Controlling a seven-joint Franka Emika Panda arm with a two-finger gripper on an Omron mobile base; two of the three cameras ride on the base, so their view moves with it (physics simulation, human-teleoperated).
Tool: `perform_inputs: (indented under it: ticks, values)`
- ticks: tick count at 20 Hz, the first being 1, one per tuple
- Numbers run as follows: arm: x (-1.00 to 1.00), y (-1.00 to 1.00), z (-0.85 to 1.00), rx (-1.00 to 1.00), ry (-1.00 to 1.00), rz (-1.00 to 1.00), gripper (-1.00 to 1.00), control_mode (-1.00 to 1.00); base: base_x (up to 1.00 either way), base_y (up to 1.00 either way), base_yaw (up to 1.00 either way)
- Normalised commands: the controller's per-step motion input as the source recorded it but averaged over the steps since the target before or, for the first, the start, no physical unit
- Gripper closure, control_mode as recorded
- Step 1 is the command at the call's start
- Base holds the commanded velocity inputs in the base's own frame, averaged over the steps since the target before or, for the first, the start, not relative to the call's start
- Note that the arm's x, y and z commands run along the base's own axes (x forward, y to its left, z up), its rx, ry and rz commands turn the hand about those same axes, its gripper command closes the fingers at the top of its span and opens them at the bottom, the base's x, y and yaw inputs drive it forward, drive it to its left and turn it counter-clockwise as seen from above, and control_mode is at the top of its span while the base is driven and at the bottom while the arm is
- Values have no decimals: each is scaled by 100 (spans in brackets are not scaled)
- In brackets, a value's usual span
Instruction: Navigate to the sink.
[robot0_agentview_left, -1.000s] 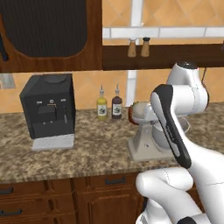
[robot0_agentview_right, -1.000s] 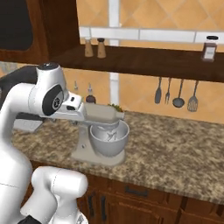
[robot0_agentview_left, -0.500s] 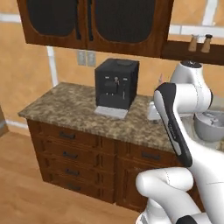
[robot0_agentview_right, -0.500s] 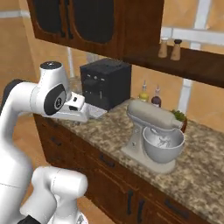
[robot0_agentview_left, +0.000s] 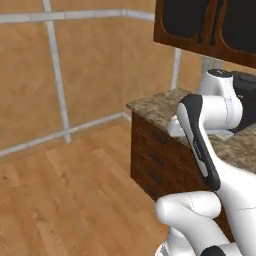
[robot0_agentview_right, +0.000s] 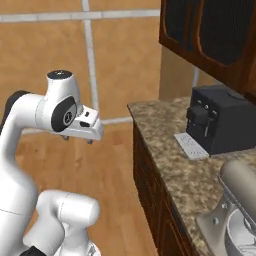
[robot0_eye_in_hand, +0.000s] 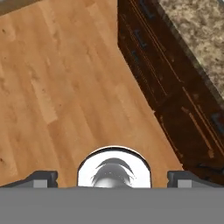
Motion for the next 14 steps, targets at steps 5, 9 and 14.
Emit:
perform_inputs:
  ticks: [5,9,14]
  values:
    - [0,0,0,0,0,0,-100,100,-29,-3,93]
    - [0,0,0,0,0,0,-100,100,-11,-3,96]
    - [0,0,0,0,0,0,-100,100,0,0,98]
